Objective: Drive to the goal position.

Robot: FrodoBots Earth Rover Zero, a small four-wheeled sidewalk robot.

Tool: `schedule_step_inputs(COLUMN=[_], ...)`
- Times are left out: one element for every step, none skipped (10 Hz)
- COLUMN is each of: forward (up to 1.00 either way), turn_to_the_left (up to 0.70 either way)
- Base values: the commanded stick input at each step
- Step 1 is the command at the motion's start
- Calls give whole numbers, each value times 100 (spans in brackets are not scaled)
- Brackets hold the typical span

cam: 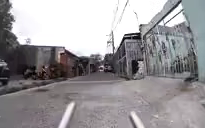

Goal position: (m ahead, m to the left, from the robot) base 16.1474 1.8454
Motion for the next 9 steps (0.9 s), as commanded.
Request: schedule_step_inputs(forward=[85,85,85,85,85,85,85,85,85], turn_to_the_left=[-27,0,0,0,0,0,0,0,0])
